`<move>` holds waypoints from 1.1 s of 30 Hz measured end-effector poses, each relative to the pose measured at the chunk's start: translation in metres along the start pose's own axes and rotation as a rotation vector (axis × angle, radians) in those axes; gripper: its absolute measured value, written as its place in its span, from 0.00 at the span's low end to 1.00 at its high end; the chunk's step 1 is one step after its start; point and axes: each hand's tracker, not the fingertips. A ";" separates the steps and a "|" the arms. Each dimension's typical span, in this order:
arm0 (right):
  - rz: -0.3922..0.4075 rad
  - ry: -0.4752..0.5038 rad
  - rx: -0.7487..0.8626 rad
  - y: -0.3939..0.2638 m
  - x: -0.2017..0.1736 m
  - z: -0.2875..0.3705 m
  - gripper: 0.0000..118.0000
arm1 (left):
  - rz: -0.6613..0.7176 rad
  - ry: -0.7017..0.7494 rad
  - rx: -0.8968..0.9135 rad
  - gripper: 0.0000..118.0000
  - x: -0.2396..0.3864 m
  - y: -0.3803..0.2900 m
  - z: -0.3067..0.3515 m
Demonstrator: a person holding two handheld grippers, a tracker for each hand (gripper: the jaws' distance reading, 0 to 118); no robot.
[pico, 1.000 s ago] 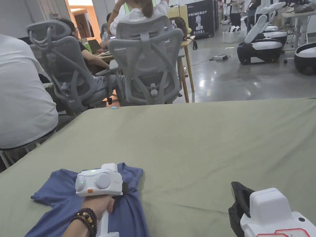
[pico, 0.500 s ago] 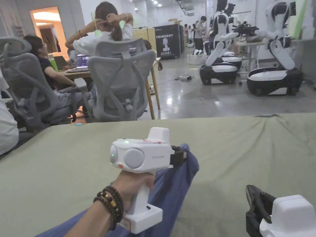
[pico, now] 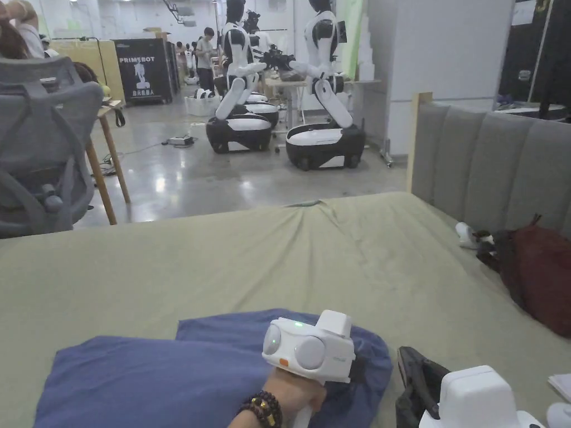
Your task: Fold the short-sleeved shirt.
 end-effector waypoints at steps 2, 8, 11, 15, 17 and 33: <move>-0.001 0.000 -0.005 -0.003 0.002 -0.002 0.00 | 0.019 -0.013 0.017 0.04 -0.006 0.000 0.007; -0.003 0.020 -0.013 0.002 -0.003 -0.012 0.00 | 0.099 0.089 0.367 0.87 -0.025 0.005 0.109; 0.014 0.031 -0.009 0.011 -0.009 -0.016 0.00 | 0.145 0.252 0.443 0.96 -0.038 -0.019 0.190; 0.022 0.033 -0.004 0.016 -0.024 -0.014 0.00 | 0.173 0.517 0.589 0.95 -0.045 -0.091 0.289; 0.025 0.031 -0.004 0.017 -0.033 -0.012 0.00 | 0.221 0.640 0.667 0.91 -0.041 -0.136 0.328; 0.011 0.060 -0.014 0.011 -0.064 -0.016 0.00 | 0.295 0.762 0.502 0.00 -0.117 -0.177 0.386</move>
